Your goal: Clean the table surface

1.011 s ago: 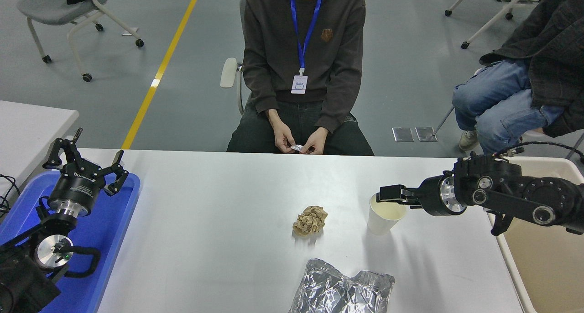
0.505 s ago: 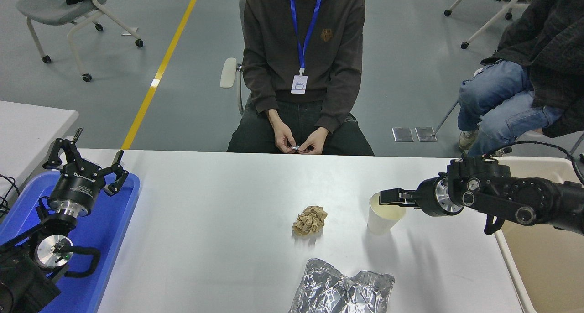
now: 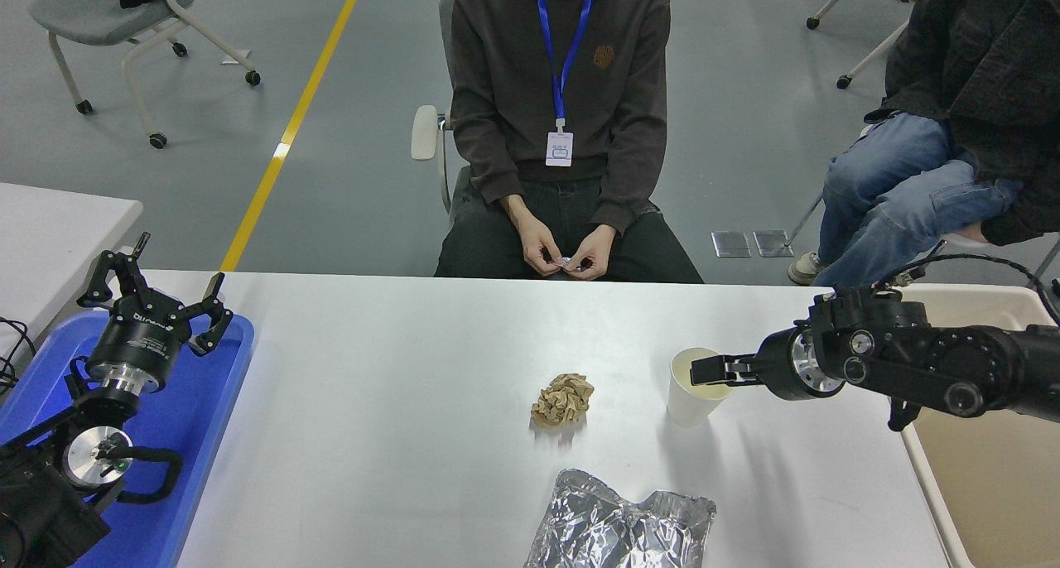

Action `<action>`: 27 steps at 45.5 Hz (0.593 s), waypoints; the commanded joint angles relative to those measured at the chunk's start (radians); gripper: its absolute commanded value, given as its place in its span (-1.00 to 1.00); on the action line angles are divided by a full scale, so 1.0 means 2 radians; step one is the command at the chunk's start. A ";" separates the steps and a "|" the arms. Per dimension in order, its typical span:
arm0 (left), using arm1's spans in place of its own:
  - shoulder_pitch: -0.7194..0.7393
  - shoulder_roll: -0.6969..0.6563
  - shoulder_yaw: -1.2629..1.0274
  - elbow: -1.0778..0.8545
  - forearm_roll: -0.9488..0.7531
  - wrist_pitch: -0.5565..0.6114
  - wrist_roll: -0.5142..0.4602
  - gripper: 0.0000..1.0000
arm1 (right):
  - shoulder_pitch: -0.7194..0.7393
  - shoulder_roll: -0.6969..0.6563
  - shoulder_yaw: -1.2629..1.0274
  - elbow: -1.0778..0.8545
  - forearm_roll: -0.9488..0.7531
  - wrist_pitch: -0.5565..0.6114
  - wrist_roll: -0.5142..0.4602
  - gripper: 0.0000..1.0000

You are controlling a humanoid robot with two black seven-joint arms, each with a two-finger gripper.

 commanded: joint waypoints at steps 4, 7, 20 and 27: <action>0.000 0.000 0.000 -0.001 0.000 0.000 0.000 1.00 | -0.003 0.001 -0.006 0.002 -0.007 0.000 0.000 0.02; 0.000 0.000 -0.001 0.000 0.000 0.000 0.000 1.00 | -0.002 0.000 -0.006 0.001 -0.007 0.000 0.000 -0.05; 0.000 0.000 0.000 0.000 0.000 0.000 0.000 1.00 | 0.001 -0.002 -0.005 -0.006 -0.008 -0.003 0.000 -0.11; 0.000 0.000 0.000 0.000 0.000 0.000 0.000 1.00 | 0.001 -0.004 -0.006 -0.006 -0.007 -0.003 0.000 -0.82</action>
